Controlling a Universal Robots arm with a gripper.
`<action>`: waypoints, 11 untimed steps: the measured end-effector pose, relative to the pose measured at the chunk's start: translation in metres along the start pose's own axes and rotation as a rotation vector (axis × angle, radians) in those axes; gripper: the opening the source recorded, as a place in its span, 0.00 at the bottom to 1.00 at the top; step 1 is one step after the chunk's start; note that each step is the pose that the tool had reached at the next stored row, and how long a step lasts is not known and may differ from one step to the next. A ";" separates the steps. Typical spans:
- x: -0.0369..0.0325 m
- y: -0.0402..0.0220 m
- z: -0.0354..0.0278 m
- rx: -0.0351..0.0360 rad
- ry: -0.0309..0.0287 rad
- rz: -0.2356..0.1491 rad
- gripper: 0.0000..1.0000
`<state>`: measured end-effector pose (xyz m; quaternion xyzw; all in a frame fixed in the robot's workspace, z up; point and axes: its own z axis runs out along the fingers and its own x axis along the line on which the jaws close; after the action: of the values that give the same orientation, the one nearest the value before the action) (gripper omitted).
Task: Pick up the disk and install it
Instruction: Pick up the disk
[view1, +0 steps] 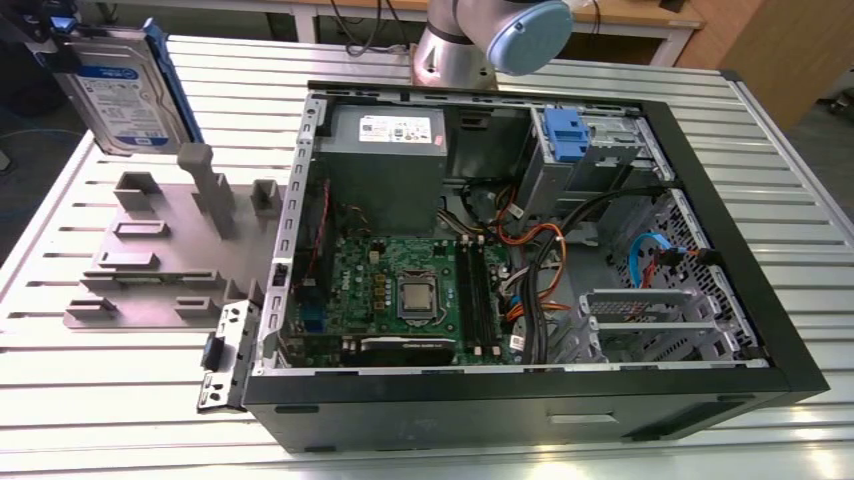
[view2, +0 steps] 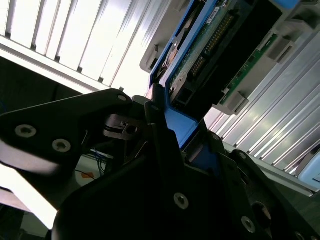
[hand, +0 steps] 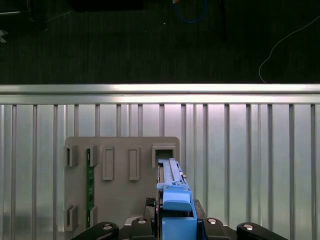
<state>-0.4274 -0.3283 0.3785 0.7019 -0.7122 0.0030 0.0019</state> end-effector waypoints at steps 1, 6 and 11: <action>0.0000 0.0000 -0.0005 -0.0001 0.0000 0.000 0.36; 0.0000 0.0000 -0.0030 0.0000 -0.0009 0.000 0.36; 0.0000 0.0000 -0.0050 0.0000 -0.0010 0.000 0.36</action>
<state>-0.4274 -0.3283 0.3835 0.7019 -0.7122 0.0027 0.0015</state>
